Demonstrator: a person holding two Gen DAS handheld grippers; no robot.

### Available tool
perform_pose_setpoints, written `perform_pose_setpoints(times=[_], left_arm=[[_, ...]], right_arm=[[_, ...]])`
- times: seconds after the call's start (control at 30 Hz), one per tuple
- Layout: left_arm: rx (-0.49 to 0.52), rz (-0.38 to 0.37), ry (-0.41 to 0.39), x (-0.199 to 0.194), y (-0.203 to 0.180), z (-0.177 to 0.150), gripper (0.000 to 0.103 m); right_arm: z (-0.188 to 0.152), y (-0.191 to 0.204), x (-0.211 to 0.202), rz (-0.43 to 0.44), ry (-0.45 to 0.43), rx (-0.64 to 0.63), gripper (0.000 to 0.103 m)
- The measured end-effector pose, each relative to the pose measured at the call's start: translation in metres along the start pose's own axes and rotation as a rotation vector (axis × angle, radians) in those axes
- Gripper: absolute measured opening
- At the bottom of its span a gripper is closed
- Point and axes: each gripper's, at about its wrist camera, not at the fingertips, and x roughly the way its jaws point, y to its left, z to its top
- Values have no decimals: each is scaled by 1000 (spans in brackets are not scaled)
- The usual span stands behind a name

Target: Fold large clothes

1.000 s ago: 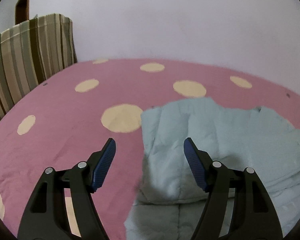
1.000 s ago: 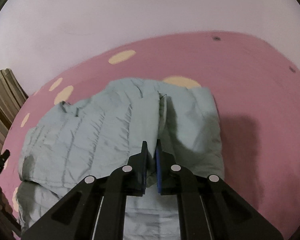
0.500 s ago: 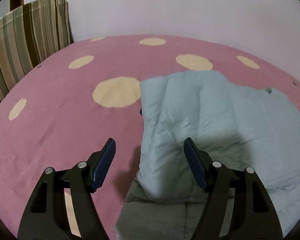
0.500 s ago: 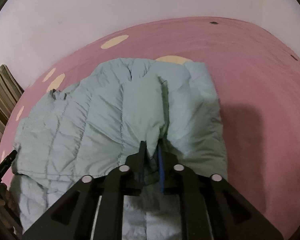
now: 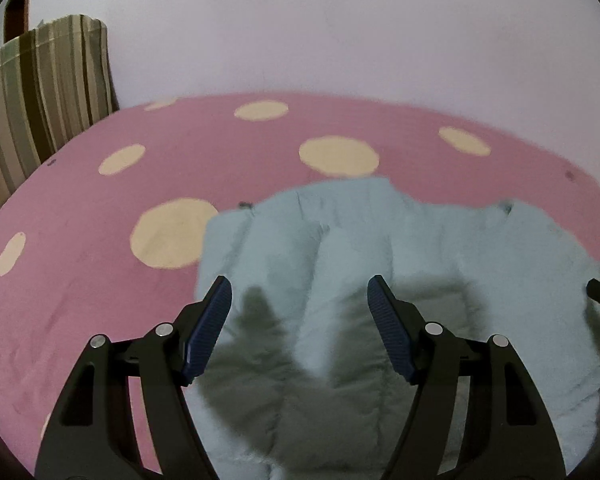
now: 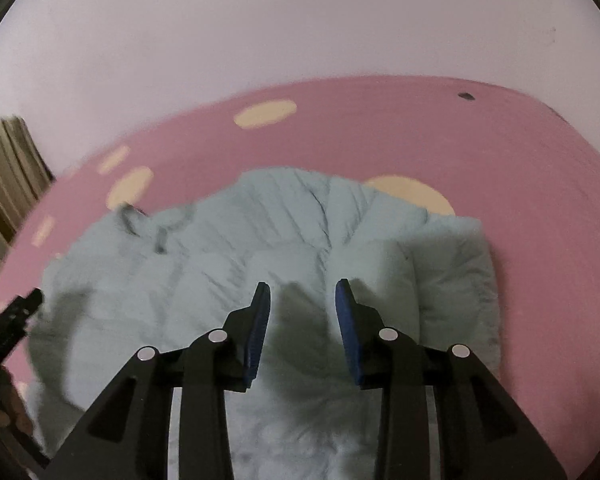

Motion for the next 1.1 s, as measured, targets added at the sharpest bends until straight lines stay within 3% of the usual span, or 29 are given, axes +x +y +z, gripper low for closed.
perform_pose_setpoints(times=[0.13,0.2,0.33,0.47,0.57,0.63,0.7,0.83,1.1], left_arm=[[-8,42,109,32,-1,-12,71],[-1,40,127,41,-2,-17,71],[7,38,130,41,-2,-17,71],[-17,14,98,12,9,-13,71],[-4,13,66,-7,17,-21,71],[-2,23,87,-5,21,-25,71],[-23,30,131,5,30,-32,71],[-66,13,172,18,38,-38,81],[-52,37,176,28,37,-46,90]], right_arm=[[-11,-8,27,-15,62,3,35],[-15,-9,34,-13,69,-2,35],[-15,-7,31,-18,57,-16,35],[-13,-10,2,-6,42,0,35],[-20,-11,-19,-5,10,-12,43],[-30,-13,-27,-6,4,-20,44],[-39,-16,-22,-13,34,-24,44],[-50,-21,-3,-14,76,-20,44],[-56,-16,4,-35,55,-35,44]])
